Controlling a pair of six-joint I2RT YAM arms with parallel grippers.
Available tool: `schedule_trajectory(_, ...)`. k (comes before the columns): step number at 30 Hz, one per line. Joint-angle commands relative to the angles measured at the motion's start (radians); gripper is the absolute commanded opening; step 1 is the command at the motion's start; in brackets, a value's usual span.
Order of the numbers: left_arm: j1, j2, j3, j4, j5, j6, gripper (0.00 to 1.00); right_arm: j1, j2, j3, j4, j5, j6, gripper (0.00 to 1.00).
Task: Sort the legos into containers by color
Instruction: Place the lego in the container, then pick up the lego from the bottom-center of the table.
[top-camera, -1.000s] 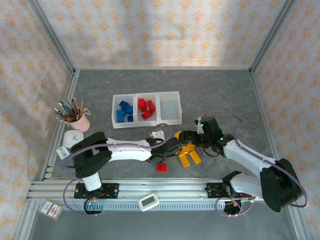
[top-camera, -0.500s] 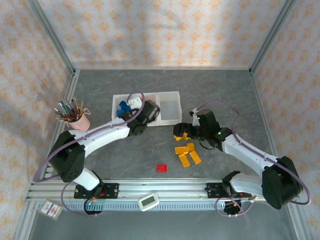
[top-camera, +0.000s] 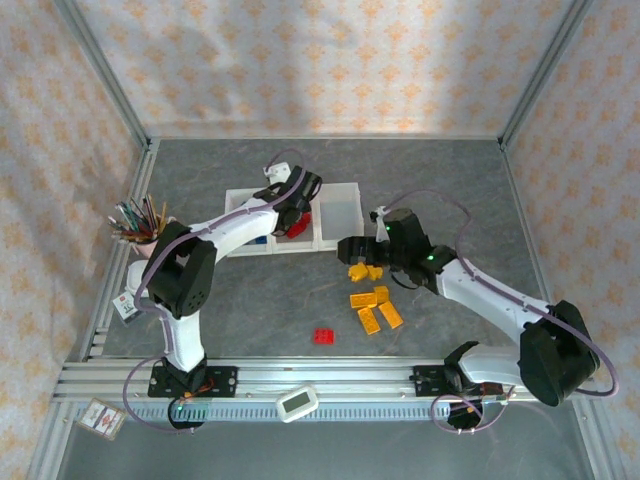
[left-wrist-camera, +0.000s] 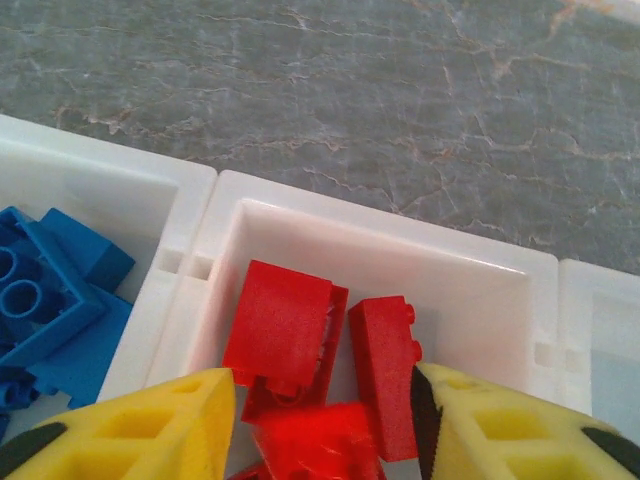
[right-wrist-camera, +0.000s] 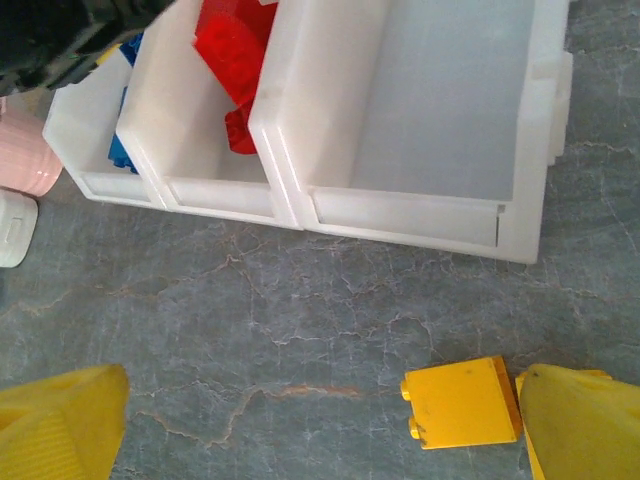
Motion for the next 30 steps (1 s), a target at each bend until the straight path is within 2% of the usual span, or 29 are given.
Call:
schedule_trajectory(1, 0.008, -0.062, 0.01, -0.014, 0.026, 0.025, 0.55, 0.029, 0.007, 0.054, -0.04, 0.054, -0.05, 1.0)
schedule_trajectory(7, 0.006, -0.267, -0.151, 0.006, 0.138, 0.018, 0.64, 0.137, 0.022, 0.101, -0.124, 0.12, -0.09, 1.0)
schedule_trajectory(11, 0.006, -0.451, -0.329, 0.014, 0.212, 0.009, 0.7, 0.228, 0.032, 0.104, -0.188, 0.18, -0.112, 0.99)
schedule_trajectory(16, 0.003, -0.669, -0.532, -0.013, 0.326, 0.001, 0.81, 0.357, 0.039, 0.078, -0.232, 0.245, -0.118, 0.94)
schedule_trajectory(22, -0.004, -0.898, -0.696, -0.095, 0.396, -0.014, 0.98, 0.516, 0.075, 0.033, -0.246, 0.291, -0.102, 0.89)
schedule_trajectory(25, -0.005, -0.989, -0.764, -0.097, 0.448, -0.023, 0.99, 0.566, 0.098, 0.001, -0.234, 0.291, -0.083, 0.85)
schedule_trajectory(30, -0.004, -1.064, -0.817, -0.136, 0.458, -0.036, 0.99, 0.664, 0.125, -0.037, -0.196, 0.29, -0.069, 0.84)
